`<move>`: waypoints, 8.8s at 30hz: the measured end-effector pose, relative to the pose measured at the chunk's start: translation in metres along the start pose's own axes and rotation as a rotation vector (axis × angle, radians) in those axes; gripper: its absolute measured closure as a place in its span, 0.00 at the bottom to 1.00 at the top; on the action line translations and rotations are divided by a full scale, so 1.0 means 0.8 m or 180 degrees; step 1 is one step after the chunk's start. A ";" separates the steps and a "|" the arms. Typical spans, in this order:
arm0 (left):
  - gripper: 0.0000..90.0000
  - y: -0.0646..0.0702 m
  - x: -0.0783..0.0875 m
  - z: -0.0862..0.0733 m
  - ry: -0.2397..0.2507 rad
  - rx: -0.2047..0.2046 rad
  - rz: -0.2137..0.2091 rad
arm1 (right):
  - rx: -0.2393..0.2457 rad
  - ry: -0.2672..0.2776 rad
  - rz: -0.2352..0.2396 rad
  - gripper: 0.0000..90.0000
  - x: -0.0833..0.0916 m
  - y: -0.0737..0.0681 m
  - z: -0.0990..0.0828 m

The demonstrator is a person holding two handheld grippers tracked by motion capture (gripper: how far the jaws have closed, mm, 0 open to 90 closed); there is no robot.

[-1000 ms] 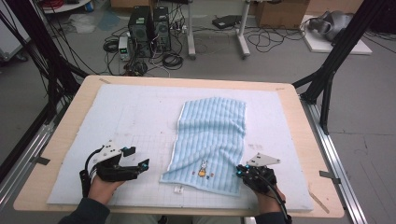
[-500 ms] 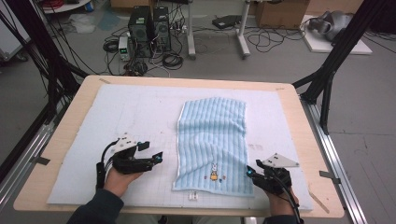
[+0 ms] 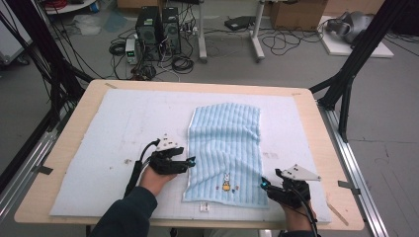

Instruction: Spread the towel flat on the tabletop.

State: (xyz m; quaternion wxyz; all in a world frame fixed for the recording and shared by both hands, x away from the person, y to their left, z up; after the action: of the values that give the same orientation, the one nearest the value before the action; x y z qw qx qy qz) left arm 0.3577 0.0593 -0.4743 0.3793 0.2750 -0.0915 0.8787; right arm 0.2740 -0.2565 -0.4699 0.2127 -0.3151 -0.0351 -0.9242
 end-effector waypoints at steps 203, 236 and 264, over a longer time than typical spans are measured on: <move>0.66 -0.016 -0.008 -0.010 -0.0063 0.0128 -0.0035 | -0.0111 -0.0125 0.0286 0.57 -0.029 -0.028 0.011; 0.98 0.034 0.078 -0.066 -0.0275 -0.0059 -0.0736 | 0.0105 -0.0214 0.0292 0.49 -0.085 -0.061 0.075; 0.49 -0.023 0.093 -0.031 0.0345 0.0329 -0.0214 | 0.0485 -0.0520 0.0356 0.96 -0.042 -0.046 0.020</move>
State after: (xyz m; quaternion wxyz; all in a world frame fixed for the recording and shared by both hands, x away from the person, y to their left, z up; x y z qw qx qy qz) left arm 0.3186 0.1272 -0.4548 0.3983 0.2491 -0.0160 0.8826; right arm 0.2916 -0.2075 -0.4748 0.2837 -0.3738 -0.1049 -0.8768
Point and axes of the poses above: each handheld gripper's, and its own axes: x roughly backward along the jaws, z roughly out of its top, y roughly to its right, the point moved 6 cm from there along -x, roughly forward along the jaws, and after that the axes turned 6 degrees about -x, right-handed, at the moved point
